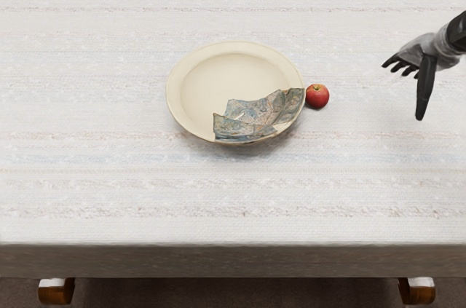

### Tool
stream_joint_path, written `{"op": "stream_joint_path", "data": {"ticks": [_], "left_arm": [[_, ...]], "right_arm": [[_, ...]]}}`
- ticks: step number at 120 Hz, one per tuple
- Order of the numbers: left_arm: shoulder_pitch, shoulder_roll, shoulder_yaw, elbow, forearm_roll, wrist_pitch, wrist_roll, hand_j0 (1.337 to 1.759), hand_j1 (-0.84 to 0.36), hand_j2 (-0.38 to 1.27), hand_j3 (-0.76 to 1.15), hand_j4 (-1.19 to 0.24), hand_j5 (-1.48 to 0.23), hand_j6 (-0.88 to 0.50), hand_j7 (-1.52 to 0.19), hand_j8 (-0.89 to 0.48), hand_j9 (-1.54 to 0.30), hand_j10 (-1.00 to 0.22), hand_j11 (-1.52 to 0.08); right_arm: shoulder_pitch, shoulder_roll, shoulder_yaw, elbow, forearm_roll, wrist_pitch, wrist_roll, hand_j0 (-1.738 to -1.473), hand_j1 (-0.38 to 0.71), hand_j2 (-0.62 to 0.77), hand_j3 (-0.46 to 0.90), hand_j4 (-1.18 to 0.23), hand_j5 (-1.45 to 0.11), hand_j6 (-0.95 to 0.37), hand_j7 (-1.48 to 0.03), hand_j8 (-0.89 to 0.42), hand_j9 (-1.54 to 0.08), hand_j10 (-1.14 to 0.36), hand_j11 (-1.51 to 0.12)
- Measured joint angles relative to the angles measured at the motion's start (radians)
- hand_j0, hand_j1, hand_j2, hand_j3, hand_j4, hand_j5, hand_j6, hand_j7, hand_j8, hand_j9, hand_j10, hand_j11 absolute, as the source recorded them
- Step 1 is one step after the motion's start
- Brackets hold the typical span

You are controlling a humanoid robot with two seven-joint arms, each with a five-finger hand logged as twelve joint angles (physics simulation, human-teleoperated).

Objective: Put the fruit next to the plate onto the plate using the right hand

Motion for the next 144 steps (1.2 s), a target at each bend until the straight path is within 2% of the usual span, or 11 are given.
{"op": "stream_joint_path", "data": {"ticks": [20,35,47,78,101,144], "left_arm": [[0.0,0.0,0.0,0.0,0.0,0.0,0.0,1.658,0.35,0.0,0.0,0.0,0.0,0.0,0.0,0.0,0.0,0.0,0.0],[0.0,0.0,0.0,0.0,0.0,0.0,0.0,1.658,0.35,0.0,0.0,0.0,0.0,0.0,0.0,0.0,0.0,0.0,0.0],[0.0,0.0,0.0,0.0,0.0,0.0,0.0,1.658,0.35,0.0,0.0,0.0,0.0,0.0,0.0,0.0,0.0,0.0,0.0],[0.0,0.0,0.0,0.0,0.0,0.0,0.0,1.658,0.35,0.0,0.0,0.0,0.0,0.0,0.0,0.0,0.0,0.0,0.0],[0.0,0.0,0.0,0.0,0.0,0.0,0.0,1.658,0.35,0.0,0.0,0.0,0.0,0.0,0.0,0.0,0.0,0.0,0.0],[0.0,0.0,0.0,0.0,0.0,0.0,0.001,1.658,0.35,0.0,0.0,0.0,0.0,0.0,0.0,0.0,0.0,0.0,0.0]], "right_arm": [[0.023,0.045,0.001,-0.018,0.012,0.0,-0.003,-1.658,-0.35,0.0,0.0,0.0,0.0,0.0,0.0,0.0,0.0,0.0,0.0],[0.059,0.071,0.038,-0.016,0.017,0.0,-0.031,-1.658,-0.35,0.0,0.0,0.0,0.0,0.0,0.0,0.0,0.0,0.0,0.0],[0.061,0.104,0.069,0.023,0.018,-0.005,-0.038,-1.658,-0.35,0.0,0.0,0.0,0.0,0.0,0.0,0.0,0.0,0.0,0.0],[-0.001,0.17,0.075,0.104,-0.034,-0.261,-0.043,-1.658,-0.35,0.0,0.0,0.0,0.0,0.0,0.0,0.0,0.0,0.0,0.0],[-0.055,0.229,0.074,0.111,-0.122,-0.415,-0.043,-1.658,-0.35,0.0,0.0,0.0,0.0,0.0,0.0,0.0,0.0,0.0,0.0],[-0.121,0.339,0.029,0.103,-0.248,-0.603,-0.043,-1.658,-0.32,0.0,0.0,-0.02,-0.03,-0.03,-0.03,-0.02,-0.03,-0.02,-0.03]]}}
